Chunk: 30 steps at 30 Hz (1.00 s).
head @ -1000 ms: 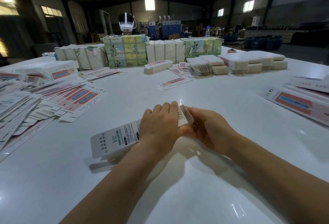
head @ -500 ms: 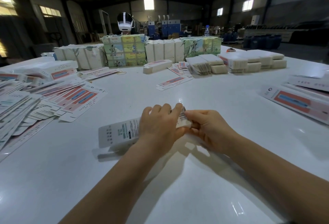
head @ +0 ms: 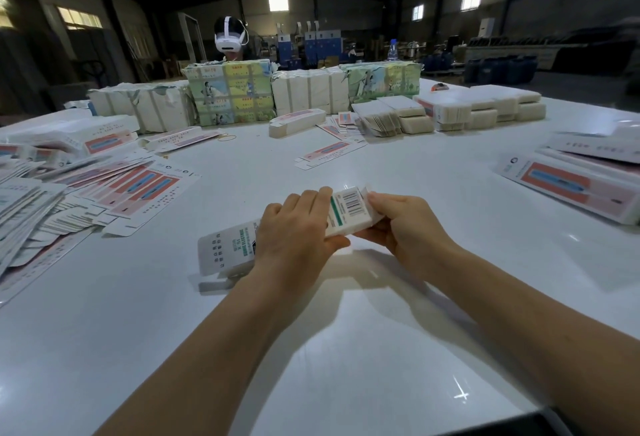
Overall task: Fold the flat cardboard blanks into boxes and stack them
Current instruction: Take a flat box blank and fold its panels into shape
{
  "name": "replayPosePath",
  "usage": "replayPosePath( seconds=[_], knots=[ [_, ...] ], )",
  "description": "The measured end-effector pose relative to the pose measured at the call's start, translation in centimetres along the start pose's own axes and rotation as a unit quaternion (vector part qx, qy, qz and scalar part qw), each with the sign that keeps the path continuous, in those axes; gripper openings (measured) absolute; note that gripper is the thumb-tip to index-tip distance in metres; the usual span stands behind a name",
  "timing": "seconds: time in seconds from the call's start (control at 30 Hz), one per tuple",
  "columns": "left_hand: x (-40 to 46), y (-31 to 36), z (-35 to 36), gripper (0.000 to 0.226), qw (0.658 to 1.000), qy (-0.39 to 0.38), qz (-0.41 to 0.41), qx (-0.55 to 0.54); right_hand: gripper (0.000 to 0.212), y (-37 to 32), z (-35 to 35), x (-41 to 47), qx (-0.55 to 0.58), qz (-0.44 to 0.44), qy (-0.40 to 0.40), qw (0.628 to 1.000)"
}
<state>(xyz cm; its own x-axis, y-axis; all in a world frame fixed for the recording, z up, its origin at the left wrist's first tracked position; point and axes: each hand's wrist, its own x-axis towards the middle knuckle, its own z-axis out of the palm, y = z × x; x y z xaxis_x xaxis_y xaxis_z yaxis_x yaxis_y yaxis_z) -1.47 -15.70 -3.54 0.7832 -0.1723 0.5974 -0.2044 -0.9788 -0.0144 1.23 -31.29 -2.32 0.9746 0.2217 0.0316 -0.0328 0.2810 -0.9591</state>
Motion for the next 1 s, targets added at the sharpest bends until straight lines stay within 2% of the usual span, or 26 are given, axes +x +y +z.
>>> replayPosePath(
  seconds=[0.13, 0.3, 0.47, 0.6, 0.67, 0.87, 1.0],
  knots=[
    [-0.1, 0.1, -0.4, 0.072, 1.0, 0.016, 0.008, 0.011, 0.025, -0.2, -0.2, 0.1, 0.053, 0.038, -0.02, 0.998],
    [0.0, 0.7, -0.5, 0.071, 0.998, 0.047, 0.02, 0.038, 0.017, -0.2, -0.4, 0.3, 0.095, 0.078, -0.002, 0.992],
    [-0.2, 1.0, -0.4, 0.072, 0.997, 0.047, 0.028, 0.063, 0.019, 0.0, -0.2, 0.1, 0.013, 0.057, 0.028, 0.998],
    [-0.1, 1.1, -0.3, 0.073, 0.995, 0.046, 0.037, 0.081, 0.045, 0.2, 0.0, -0.4, -0.113, -0.016, 0.047, 0.992],
    [-0.1, 1.2, -0.3, 0.073, 0.995, 0.046, 0.038, 0.081, 0.051, 0.3, 0.1, -0.6, -0.141, -0.033, 0.055, 0.988],
    [-0.1, 1.3, -0.2, 0.074, 0.993, 0.058, 0.04, 0.09, 0.039, 0.2, 0.0, -0.5, -0.147, -0.042, 0.069, 0.986],
    [-0.1, 1.4, -0.2, 0.073, 0.989, 0.069, 0.054, 0.121, 0.024, 0.1, -0.3, 0.0, -0.08, 0.018, 0.072, 0.994]
  ],
)
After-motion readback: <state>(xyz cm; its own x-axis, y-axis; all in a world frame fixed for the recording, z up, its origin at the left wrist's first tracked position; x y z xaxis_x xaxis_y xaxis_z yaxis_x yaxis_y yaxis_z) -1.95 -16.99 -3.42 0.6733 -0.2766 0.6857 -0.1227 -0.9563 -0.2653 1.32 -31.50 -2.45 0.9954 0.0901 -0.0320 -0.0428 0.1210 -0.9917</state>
